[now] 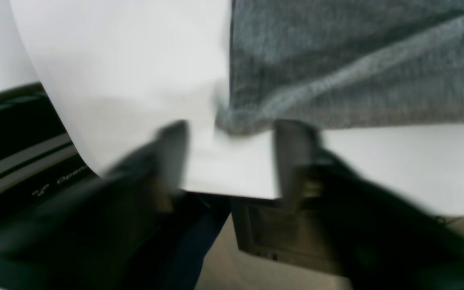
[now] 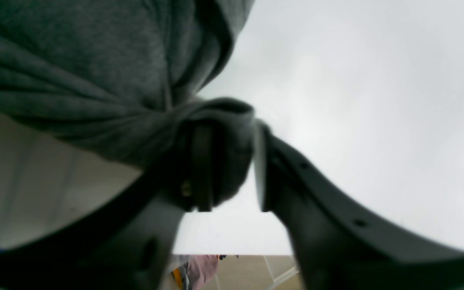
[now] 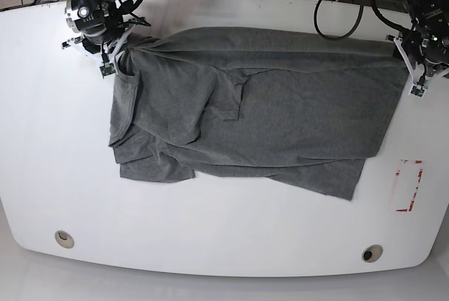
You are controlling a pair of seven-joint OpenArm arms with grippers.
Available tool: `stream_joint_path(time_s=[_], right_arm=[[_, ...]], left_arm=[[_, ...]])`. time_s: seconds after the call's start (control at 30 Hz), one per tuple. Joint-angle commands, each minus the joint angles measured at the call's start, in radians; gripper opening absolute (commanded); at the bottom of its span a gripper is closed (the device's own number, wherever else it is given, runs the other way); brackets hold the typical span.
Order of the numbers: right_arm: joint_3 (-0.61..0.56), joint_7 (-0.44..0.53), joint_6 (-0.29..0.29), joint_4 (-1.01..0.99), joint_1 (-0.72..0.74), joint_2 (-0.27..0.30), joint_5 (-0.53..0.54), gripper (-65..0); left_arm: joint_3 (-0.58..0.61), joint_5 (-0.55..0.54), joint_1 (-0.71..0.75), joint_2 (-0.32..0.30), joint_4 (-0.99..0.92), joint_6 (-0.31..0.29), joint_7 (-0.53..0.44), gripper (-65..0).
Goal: Layout the t-shirt on the table in an organized manner, then fold the t-shirt properly
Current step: 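Lower the shirt and drag it flat across the table with both grippers, then release the right gripper and move it down along the shirt's side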
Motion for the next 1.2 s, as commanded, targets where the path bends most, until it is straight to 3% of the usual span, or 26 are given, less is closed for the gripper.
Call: stream_joint_path(time_s=[0.0,0.07,0.23,0.87,1.17], right_arm=[[0.002,0.009,-0.002,0.019,-0.016,0.006,0.0,-33.9],[0.002,0.009,-0.002,0.019,-0.029,0.006,0.0,-26.2],[0.002,0.009,-0.002,0.019,-0.052,0.006,0.002,-16.5],[0.051,0.014,-0.002,0.019,-0.062,0.01,0.002,-16.2],[0.049,0.014,-0.002,0.013,0.077,0.01,0.003,-16.2]], left_arm=[[-0.006,0.006,-0.005,-0.033,0.019,-0.001,-0.005,-17.8],[-0.006,0.006,-0.005,-0.047,0.018,-0.001,-0.005,-17.4],[-0.006,0.006,-0.012,-0.062,0.018,-0.001,-0.005,-17.2],[-0.006,0.005,-0.104,-0.105,0.016,-0.001,-0.005,-17.2],[-0.002,0.001,-0.125,-0.102,0.018,-0.001,-0.005,-17.2]])
